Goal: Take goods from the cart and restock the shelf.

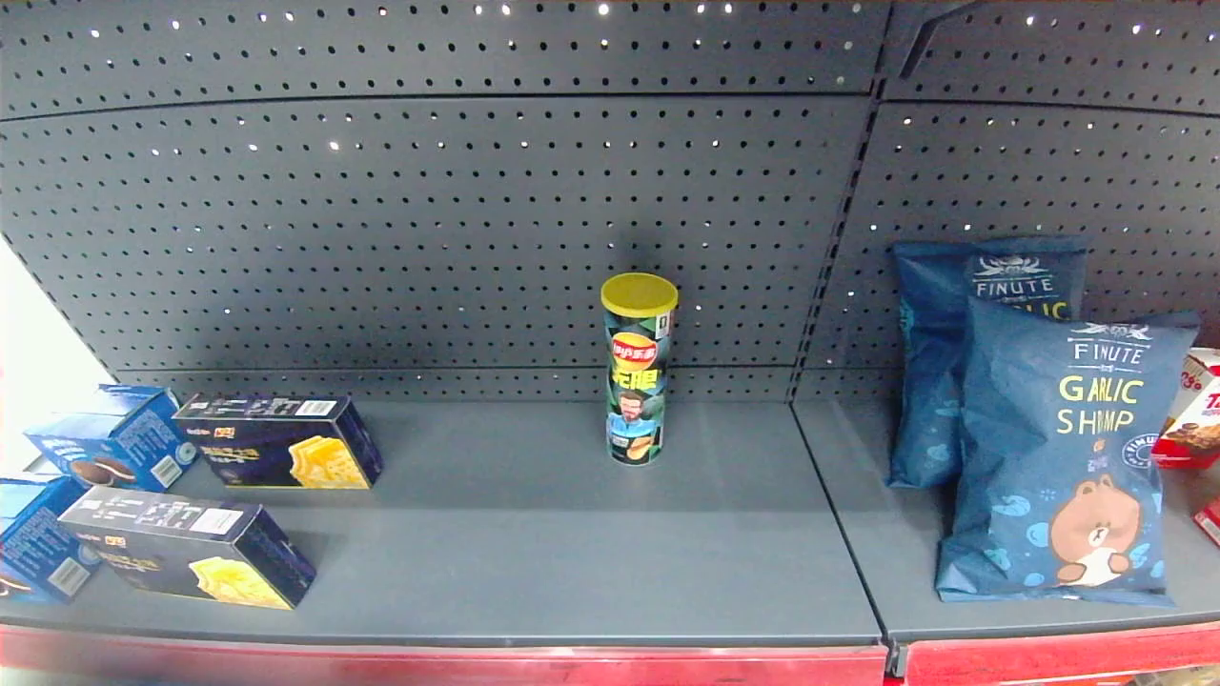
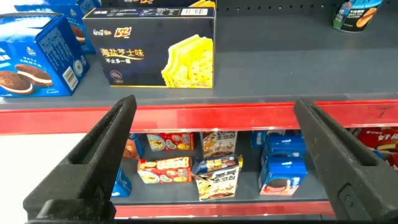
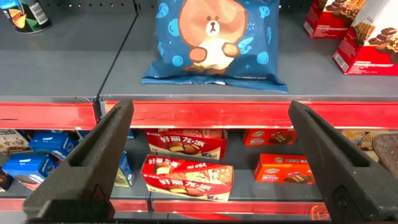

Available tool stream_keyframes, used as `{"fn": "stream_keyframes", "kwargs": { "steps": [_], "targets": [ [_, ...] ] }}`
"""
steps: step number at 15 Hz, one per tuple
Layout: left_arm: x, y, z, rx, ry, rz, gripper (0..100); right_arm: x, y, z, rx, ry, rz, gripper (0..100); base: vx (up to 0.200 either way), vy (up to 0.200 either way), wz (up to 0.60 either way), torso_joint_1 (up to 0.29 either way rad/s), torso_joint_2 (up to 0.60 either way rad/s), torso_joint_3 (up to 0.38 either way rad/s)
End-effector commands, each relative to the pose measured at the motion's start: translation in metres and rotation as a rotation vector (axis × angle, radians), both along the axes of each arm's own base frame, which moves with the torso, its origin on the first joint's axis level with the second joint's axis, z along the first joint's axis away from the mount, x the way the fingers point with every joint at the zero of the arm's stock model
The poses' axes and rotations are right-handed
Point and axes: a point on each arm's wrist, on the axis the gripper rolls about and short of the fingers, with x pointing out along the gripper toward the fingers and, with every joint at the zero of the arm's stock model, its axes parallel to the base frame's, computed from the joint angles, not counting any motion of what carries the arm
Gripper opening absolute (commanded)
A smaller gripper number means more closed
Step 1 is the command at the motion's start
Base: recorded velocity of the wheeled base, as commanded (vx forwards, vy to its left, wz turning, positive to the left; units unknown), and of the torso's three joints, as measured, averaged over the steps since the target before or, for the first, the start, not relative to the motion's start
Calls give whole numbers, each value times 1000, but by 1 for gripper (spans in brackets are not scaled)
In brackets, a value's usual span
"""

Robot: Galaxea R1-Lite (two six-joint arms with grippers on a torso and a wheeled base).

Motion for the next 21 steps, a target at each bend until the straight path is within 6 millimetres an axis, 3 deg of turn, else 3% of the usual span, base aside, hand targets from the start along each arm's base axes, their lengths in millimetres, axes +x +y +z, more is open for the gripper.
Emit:
{"fn": "stream_keyframes", "kwargs": {
  "steps": [1, 3, 21],
  "targets": [
    [0, 0, 0, 0, -1, 0, 100, 0, 0, 0, 0, 1, 1, 100, 0, 0, 0, 0, 0, 0],
    [0, 0, 0, 0, -1, 0, 100, 0, 0, 0, 0, 1, 1, 100, 0, 0, 0, 0, 0, 0],
    [0, 0, 0, 0, -1, 0, 100, 0, 0, 0, 0, 1, 1, 100, 0, 0, -600, 3, 2, 2]
  ]
}}
